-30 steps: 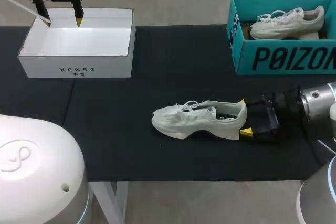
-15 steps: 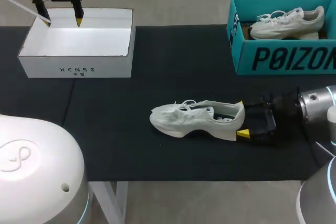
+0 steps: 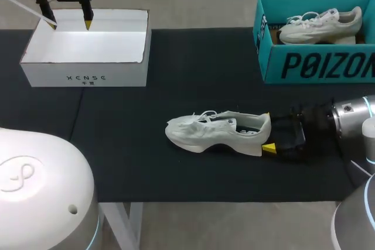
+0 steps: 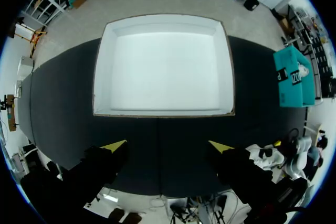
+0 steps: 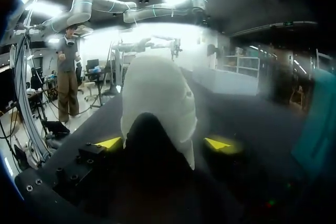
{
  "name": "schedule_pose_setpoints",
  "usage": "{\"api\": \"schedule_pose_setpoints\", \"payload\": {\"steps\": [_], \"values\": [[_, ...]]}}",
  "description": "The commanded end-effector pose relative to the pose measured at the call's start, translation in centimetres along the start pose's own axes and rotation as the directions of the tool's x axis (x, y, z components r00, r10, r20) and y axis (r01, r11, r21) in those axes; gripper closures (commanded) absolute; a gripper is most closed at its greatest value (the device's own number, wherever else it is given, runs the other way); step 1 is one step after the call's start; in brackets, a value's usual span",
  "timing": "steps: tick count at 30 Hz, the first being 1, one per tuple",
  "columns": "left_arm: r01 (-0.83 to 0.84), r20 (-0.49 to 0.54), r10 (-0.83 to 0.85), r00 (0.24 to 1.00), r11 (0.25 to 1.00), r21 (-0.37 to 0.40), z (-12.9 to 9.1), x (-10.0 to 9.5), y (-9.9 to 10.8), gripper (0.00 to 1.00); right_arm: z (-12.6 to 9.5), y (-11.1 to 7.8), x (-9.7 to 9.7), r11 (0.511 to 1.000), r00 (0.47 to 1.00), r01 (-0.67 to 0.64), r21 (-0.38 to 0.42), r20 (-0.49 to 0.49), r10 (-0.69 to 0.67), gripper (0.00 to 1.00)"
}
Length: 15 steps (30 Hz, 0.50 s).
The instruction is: Take the shoe out of the shoebox, open the shoe tongue, remove and reinsert the insole, then place the shoe into the shoebox
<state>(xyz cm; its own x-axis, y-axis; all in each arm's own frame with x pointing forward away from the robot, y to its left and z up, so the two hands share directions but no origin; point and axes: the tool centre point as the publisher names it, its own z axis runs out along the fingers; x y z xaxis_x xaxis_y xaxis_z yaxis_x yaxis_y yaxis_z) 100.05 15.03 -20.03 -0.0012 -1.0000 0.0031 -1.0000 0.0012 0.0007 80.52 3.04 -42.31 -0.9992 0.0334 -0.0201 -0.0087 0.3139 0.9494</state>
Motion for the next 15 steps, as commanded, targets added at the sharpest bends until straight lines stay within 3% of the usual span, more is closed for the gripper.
{"api": "schedule_pose_setpoints", "payload": {"steps": [1, 15], "values": [[0.001, 0.001, -0.001, 1.0, 1.0, -0.001, -0.02, 0.03, -0.01, 0.0, 0.77, 0.02, -0.49, 1.0, 1.0, -0.011, 0.0, -0.001, 0.011, 0.0], [0.001, 0.001, -0.001, 1.0, 1.0, -0.001, -0.02, 0.03, -0.01, 0.0, 1.05, 0.2, -0.04, 0.998, 0.998, -0.058, 0.027, -0.014, 0.058, 0.0]]}}
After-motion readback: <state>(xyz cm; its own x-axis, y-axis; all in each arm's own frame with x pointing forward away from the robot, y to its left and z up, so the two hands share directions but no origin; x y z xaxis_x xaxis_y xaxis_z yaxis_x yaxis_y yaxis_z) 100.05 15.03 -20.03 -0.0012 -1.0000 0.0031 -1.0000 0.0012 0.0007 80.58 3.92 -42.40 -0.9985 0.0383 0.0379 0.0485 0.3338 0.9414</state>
